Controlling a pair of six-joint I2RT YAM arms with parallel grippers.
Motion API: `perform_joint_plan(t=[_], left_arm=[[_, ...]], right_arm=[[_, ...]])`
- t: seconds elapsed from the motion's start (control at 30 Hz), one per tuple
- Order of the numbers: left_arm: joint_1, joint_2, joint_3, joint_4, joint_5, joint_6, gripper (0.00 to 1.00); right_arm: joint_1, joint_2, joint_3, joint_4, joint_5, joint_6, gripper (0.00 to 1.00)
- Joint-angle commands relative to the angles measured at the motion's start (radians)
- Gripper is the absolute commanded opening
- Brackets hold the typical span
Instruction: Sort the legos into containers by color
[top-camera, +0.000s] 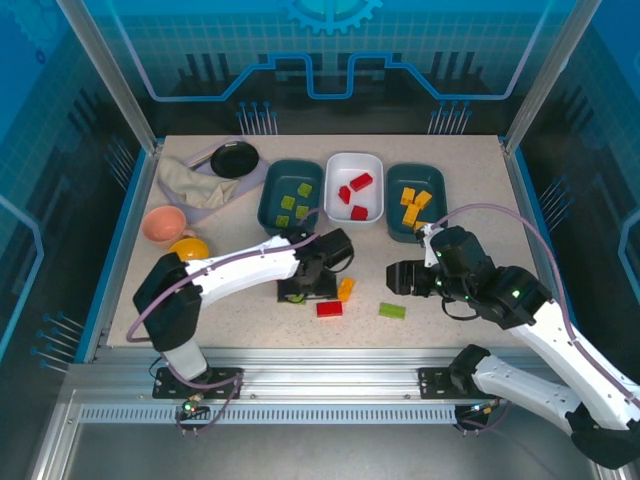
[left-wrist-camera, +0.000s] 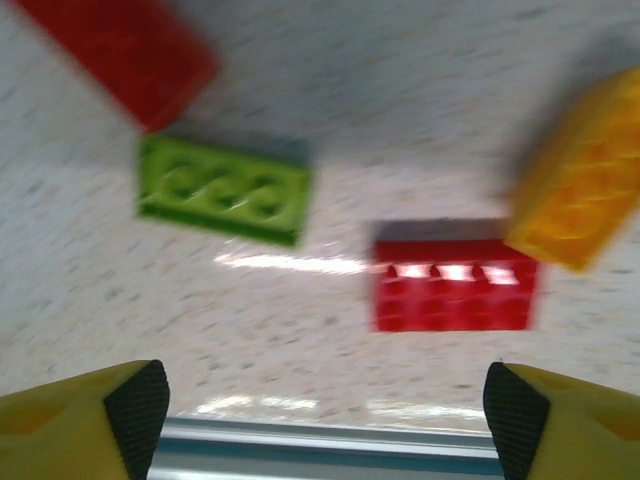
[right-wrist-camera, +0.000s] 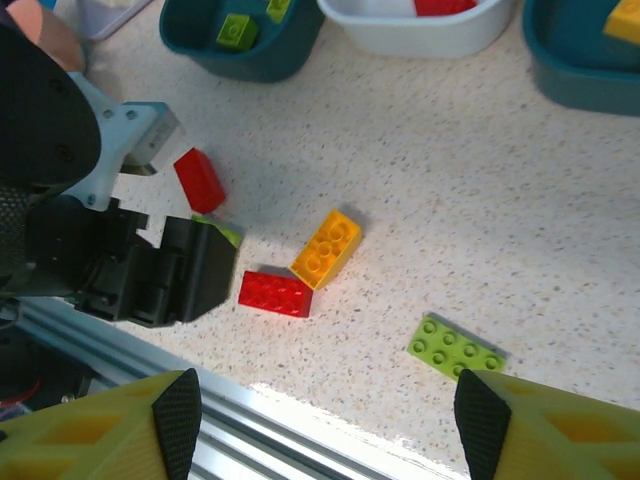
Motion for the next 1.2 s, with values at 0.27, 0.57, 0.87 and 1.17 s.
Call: perform_joint_plan(t=[0.27, 0.57, 0.87, 1.17], left_arm=[[0.142, -0.16, -0.172, 0.113, 0.068, -0.666, 0.86], [0.148, -0.032, -0.167, 0.269, 0.093, -0.998, 0.82], [0.15, 0.021, -0.229, 0.341, 0.1, -1.08, 0.75], [0.154, 0.028, -0.303, 0.414, 0.07, -1.088, 0.6]], right_arm=[[0.005, 0.096, -0.041, 0.134, -0.139, -0.064, 0.71], [-0.036, 0.115, -0.032, 0.156, -0.206, -0.118, 0.73], [-0.112, 0.104, -0.036, 0.144, -0.264, -0.146, 0.73], [-0.147, 0.134, -0.031, 0.157, -0.3, -0.154, 0.73]])
